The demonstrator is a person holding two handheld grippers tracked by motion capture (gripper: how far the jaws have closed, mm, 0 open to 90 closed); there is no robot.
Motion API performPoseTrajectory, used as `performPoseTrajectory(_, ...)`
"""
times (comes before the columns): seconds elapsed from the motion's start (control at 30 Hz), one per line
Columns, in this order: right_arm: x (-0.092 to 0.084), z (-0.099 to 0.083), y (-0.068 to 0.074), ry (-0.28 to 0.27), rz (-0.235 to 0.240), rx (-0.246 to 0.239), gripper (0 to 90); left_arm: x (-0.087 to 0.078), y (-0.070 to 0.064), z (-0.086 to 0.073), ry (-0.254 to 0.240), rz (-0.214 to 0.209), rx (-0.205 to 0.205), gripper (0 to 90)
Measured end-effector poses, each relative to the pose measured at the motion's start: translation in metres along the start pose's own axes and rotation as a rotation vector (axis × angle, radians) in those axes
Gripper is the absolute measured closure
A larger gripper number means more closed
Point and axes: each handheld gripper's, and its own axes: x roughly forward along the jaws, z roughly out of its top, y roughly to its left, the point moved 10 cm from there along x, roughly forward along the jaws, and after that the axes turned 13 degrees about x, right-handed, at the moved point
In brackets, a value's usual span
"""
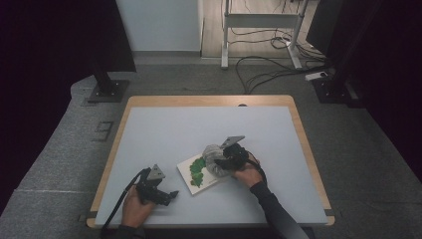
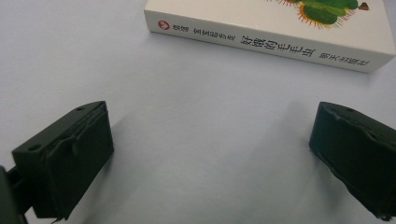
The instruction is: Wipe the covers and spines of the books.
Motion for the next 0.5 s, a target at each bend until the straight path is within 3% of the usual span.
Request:
performPoseTrajectory(0.27, -0.005, -0.004, -0.014, -0.004, -0.033, 0.022, 55.0, 0.0, 0.0, 0.0, 0.0, -0.001, 0.0, 0.0)
performPoseTrajectory(0.5, -0.005, -0.003, -0.015, 0.011, -0.048, 0.028, 54.3, 0.0, 0.0, 0.0, -0.001, -0.001, 0.0, 0.0)
